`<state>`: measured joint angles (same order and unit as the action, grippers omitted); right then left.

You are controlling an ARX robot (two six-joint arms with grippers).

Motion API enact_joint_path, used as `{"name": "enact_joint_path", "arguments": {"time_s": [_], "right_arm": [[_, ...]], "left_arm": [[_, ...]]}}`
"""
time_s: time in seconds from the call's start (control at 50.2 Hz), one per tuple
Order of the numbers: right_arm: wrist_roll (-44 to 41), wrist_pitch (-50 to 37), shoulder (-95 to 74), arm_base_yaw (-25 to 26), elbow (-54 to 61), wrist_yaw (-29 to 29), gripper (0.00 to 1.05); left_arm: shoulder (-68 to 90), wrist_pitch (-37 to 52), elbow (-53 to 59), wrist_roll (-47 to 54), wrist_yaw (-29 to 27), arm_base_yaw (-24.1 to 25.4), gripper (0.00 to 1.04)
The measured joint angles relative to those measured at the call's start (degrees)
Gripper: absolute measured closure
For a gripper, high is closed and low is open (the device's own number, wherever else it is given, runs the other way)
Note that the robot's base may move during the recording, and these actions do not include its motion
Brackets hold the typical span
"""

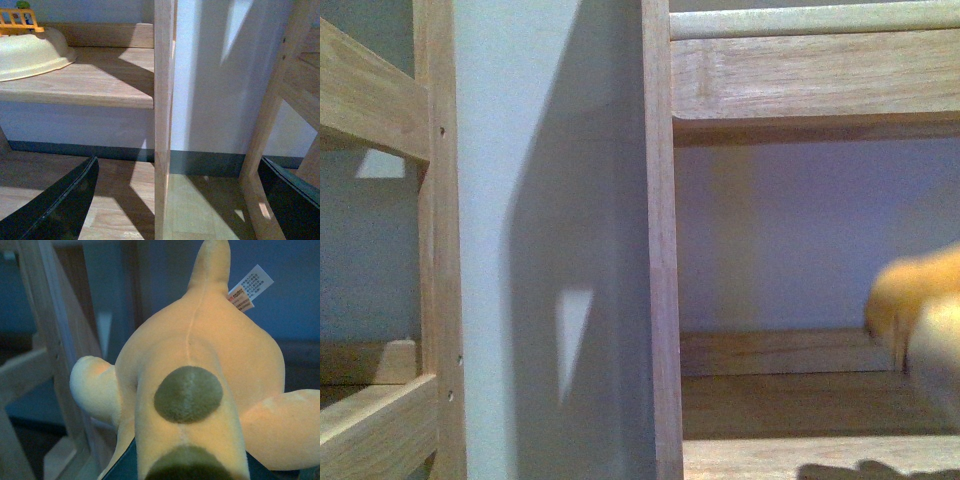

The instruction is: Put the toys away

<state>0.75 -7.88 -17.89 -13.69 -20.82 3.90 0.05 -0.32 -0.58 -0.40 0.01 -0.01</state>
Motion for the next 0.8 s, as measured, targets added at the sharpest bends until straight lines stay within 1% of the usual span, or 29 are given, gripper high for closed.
{"name": "enact_joint_path", "arguments": {"time_s": [0.08,0.219,0.318,0.398,0.438,0.478,0.557,0.617,0.697,0.796], "right_arm": [[-3.5,-2.8,-4.5,1.2,-9.1,-1.3,0.85],[-7.2,-3.5,-13.7,3.3,-25.1,-4.0,0.85],[-8.1,-3.4,-17.6,5.0,-31.9,-6.4,0.85],[-8.1,-3.1,-20.7,7.9,-37.7,-9.1,0.85],[-7.4,-1.2,-24.3,12.6,-44.9,-12.5,0.85],[-6.3,0.0,-26.2,15.6,-48.9,-14.2,0.85],[-3.6,4.2,-30.4,21.5,-57.9,-16.8,0.85],[-2.1,7.3,-33.1,24.3,-63.4,-17.6,0.85],[-0.7,11.0,-37.2,24.9,-70.5,-17.2,0.85],[0.0,14.6,-42.9,23.6,-78.8,-15.4,0.85]], "left_arm": [[0.0,0.0,0.0,0.0,0.0,0.0,0.06],[0.0,0.0,0.0,0.0,0.0,0.0,0.06],[0.0,0.0,0.0,0.0,0.0,0.0,0.06],[0.0,0.0,0.0,0.0,0.0,0.0,0.06],[0.0,0.0,0.0,0.0,0.0,0.0,0.06],[0.0,0.0,0.0,0.0,0.0,0.0,0.06],[0.0,0.0,0.0,0.0,0.0,0.0,0.06],[0.0,0.0,0.0,0.0,0.0,0.0,0.06],[0.0,0.0,0.0,0.0,0.0,0.0,0.06],[0.0,0.0,0.0,0.0,0.0,0.0,0.06]]}}
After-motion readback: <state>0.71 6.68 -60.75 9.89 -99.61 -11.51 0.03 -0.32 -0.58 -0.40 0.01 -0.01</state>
